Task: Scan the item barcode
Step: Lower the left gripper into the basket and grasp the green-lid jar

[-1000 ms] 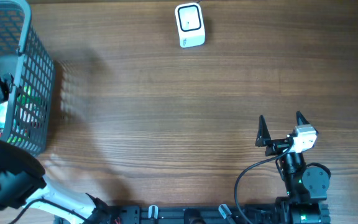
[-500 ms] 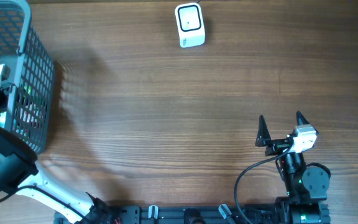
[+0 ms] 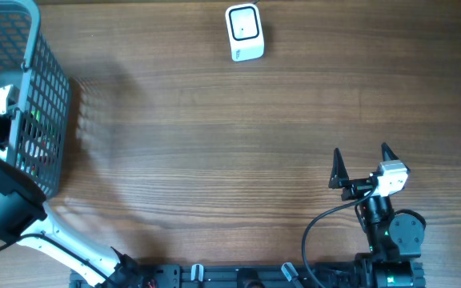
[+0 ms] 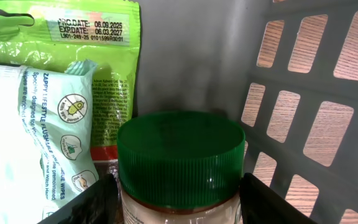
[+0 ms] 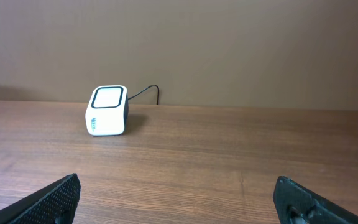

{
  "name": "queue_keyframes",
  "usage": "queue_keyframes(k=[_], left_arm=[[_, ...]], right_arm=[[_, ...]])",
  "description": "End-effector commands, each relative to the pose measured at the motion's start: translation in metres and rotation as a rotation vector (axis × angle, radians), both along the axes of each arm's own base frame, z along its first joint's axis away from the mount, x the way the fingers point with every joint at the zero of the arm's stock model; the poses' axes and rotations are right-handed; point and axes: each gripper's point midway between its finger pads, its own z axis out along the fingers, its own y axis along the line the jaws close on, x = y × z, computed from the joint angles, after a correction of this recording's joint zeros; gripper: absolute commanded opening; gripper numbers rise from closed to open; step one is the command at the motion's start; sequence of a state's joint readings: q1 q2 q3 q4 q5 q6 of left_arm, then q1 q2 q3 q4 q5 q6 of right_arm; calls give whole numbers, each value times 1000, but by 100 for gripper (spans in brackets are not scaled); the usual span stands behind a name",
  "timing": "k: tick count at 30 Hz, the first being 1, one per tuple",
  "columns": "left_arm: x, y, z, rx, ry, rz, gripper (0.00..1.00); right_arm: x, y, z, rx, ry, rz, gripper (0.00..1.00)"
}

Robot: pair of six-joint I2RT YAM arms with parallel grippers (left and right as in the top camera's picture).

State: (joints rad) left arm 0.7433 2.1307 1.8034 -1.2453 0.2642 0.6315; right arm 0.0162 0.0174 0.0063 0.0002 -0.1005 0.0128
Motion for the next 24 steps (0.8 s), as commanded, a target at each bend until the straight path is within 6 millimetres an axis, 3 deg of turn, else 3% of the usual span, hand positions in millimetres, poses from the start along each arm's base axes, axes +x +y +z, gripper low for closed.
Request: queue_keyframes(k=[1,4,15,22,24], left_arm=[[-2,-1,-17,-33,22,-5,61],[-3,-2,-22,-46,37,18,69],[-11,-9,-41,-78,73,19,80],[-11,-10,-42,-78,73,20,99],[-12,-10,-42,-79,74,20,100]], right_arm=[[0,1,1,-10,-8,2,100],[0,1,1,-10,-8,2,100],[0,1,1,-9,-8,2,100],[0,1,1,-10,-8,2,100],[0,1,1,-10,-8,2,99]])
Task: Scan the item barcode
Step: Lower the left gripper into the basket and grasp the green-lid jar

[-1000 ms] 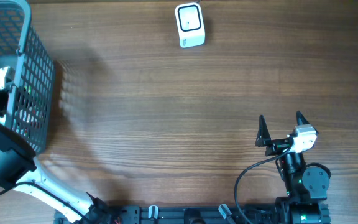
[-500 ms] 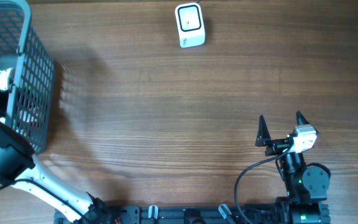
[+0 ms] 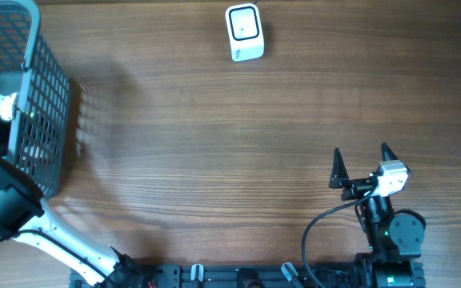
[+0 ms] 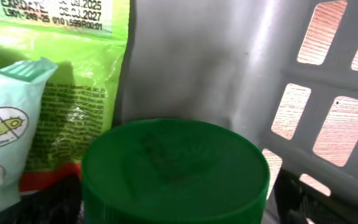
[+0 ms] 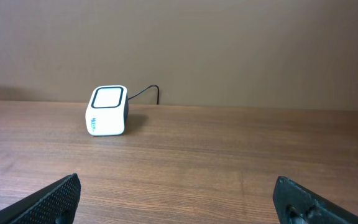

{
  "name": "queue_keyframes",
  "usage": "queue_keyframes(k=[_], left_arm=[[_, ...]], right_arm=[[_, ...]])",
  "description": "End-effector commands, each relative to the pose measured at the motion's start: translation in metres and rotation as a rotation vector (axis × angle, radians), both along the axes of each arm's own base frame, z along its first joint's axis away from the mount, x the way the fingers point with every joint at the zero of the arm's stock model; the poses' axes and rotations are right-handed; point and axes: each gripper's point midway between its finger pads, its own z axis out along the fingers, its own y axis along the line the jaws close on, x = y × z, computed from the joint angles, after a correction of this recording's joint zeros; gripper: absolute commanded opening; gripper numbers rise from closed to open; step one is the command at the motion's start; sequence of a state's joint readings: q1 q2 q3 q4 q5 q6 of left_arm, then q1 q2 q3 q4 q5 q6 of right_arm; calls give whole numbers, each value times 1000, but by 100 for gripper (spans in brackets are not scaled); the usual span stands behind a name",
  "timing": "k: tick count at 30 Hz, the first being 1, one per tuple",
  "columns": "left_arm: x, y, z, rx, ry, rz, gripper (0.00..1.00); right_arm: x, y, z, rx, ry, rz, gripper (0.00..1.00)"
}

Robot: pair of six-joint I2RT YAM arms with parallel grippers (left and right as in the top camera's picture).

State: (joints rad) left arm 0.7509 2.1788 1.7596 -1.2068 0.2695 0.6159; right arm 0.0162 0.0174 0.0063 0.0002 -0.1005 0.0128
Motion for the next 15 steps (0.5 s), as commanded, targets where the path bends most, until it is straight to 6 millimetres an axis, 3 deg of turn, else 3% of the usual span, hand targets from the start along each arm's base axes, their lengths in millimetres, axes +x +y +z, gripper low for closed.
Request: queue_keyframes(k=[1,5,8,15], left_arm=[[-7,-8,-12,-37,35,-3,100],[-7,-8,-12,-36,35,-4,99],[-11,-1,-15,5,60,-7,80],[-8,2,-15,16,50,-7,66]], right_arm=[[0,1,1,-9,-8,2,100],[0,1,1,-10,-8,2,99],[0,1,1,-10,-8,2,100],[0,1,1,-9,-8,2,100]])
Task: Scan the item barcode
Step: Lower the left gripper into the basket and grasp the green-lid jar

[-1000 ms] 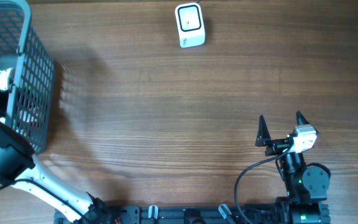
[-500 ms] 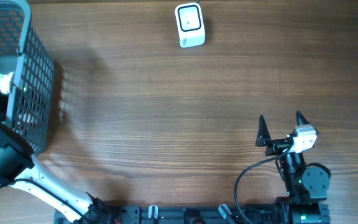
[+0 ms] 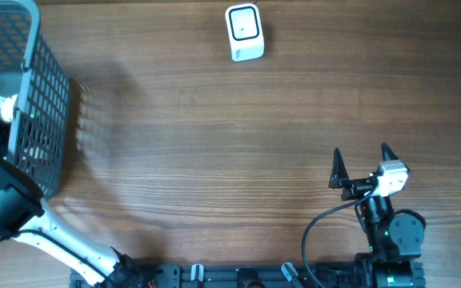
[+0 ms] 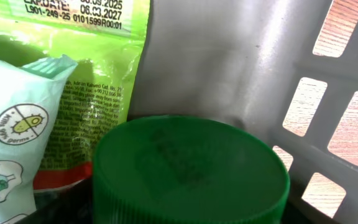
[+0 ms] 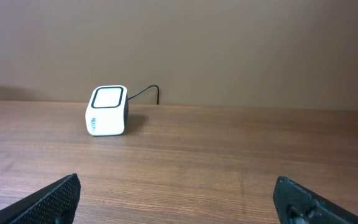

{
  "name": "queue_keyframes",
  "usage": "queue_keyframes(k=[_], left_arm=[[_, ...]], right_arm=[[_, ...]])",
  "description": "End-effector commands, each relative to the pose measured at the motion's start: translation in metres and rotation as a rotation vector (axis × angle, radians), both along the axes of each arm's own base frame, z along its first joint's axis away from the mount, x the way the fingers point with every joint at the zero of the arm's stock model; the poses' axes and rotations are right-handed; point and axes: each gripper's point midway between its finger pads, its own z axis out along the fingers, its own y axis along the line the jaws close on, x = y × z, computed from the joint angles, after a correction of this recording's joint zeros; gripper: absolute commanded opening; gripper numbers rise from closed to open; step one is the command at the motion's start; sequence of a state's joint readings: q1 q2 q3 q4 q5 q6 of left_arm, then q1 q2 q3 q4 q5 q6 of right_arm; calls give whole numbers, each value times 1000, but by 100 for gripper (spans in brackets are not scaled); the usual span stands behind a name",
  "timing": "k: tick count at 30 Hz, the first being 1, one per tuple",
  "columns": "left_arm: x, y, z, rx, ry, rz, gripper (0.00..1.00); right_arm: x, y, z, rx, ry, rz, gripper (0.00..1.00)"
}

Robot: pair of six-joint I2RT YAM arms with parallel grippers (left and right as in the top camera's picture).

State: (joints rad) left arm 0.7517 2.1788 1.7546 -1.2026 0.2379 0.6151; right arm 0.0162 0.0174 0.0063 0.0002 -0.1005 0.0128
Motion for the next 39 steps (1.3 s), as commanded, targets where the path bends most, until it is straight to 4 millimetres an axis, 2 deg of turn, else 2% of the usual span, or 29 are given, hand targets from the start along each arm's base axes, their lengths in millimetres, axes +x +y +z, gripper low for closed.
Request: queue_keyframes(k=[1,5,9,12,16,17,22,27,31,35,39], left_arm=[[-3,-1,-11,-4,26,-5,64],[5,6,1,19,2,26,60],[20,20,33,79,-65,73,59],[30,30,67,140,-136,73,59],[42,40,126,237,-252,93,59],[44,42,146,265,-291,118,59],[46,41,221,348,-447,193,59],[41,19,283,349,-609,221,59],[31,-8,331,322,-740,240,58],[19,-42,365,264,-833,244,57],[9,-81,384,218,-865,217,56]], right_arm=[[0,1,1,-9,-8,2,100],[0,1,1,-9,-8,2,100],[0,1,1,-9,-8,2,100],[0,1,1,-10,-8,2,100],[0,1,1,-9,-8,2,100],[0,1,1,-9,-8,2,100],[0,1,1,-9,-8,2,100],[0,1,1,-9,-8,2,100],[0,1,1,-10,-8,2,100],[0,1,1,-9,-8,2,100],[0,1,1,-10,-8,2,100]])
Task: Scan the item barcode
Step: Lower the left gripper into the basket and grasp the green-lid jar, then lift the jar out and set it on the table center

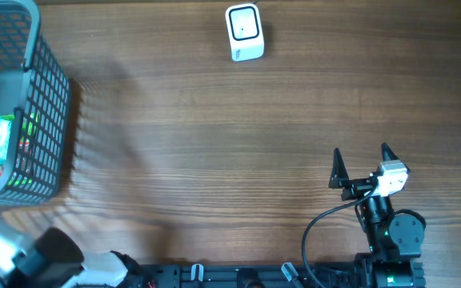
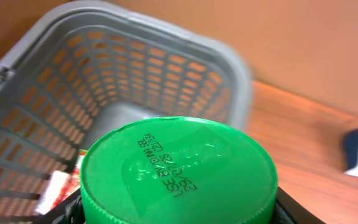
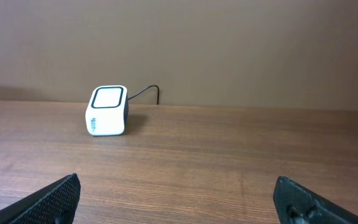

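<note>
A jar with a green ribbed lid [image 2: 178, 171] printed with a date code fills the bottom of the left wrist view. My left gripper [image 2: 178, 211] is shut on it, black fingers [image 2: 286, 210] just showing at its sides, held high above the grey basket [image 2: 166, 68]. In the overhead view neither the jar nor the left gripper shows. The white barcode scanner [image 1: 244, 32] stands at the table's far edge, also in the right wrist view as scanner [image 3: 107, 110]. Near the front right, my right gripper [image 1: 361, 164] stands open and holds nothing.
The grey mesh basket [image 1: 50, 104] sits at the table's left edge, holding a green pouch and a white wipes pack. Part of the left arm [image 1: 46, 252] shows at the bottom left corner. A cable runs from the scanner's back.
My left gripper was down inside the basket around the green-lidded jar. Now it holds the jar well above the basket, and the arm no longer covers the basket in the overhead view. The right arm has not moved.
My left gripper was inside the basket with its fingers either side of the jar, beside the pouch and wipes. At the two later moments it sat closer over the lid. Now the jar is out of the basket in its grip. The right gripper stayed open and still throughout.
</note>
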{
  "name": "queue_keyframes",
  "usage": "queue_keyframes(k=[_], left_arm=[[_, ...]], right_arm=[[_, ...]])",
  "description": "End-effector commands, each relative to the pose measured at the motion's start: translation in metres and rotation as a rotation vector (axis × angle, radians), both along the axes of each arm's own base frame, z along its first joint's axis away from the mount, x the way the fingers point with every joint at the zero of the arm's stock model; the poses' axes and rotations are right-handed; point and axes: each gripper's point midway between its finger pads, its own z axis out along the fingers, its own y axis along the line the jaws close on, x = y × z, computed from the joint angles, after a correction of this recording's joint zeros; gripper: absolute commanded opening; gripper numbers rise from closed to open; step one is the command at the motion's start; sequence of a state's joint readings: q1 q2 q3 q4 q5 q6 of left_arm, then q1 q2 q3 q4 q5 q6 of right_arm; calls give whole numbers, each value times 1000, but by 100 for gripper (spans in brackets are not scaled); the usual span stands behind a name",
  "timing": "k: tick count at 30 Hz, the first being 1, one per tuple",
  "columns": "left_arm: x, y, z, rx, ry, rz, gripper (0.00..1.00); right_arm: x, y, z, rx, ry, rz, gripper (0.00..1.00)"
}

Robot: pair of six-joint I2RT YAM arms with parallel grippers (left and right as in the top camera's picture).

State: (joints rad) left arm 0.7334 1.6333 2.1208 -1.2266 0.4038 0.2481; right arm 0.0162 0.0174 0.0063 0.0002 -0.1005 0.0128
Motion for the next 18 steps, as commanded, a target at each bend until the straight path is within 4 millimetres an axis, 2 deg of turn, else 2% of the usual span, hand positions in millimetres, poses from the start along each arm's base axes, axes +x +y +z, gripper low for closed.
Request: queue_keyframes(k=[1,6,8,12,18], left_arm=[[-9,-62,41,-47,-106,-94,56],[-16,-141,39,-88,-57,-279,57],[-18,-163,33,-108,-24,-336,57],[-28,-224,9,-177,113,-504,57],[-40,-287,-28,-231,281,-689,58]], right_arm=[[0,1,1,-10,-8,2,100],[0,1,1,-9,-8,2,100],[0,1,1,-10,-8,2,100],[0,1,1,-9,-8,2,100],[0,1,1,-10,-8,2,100]])
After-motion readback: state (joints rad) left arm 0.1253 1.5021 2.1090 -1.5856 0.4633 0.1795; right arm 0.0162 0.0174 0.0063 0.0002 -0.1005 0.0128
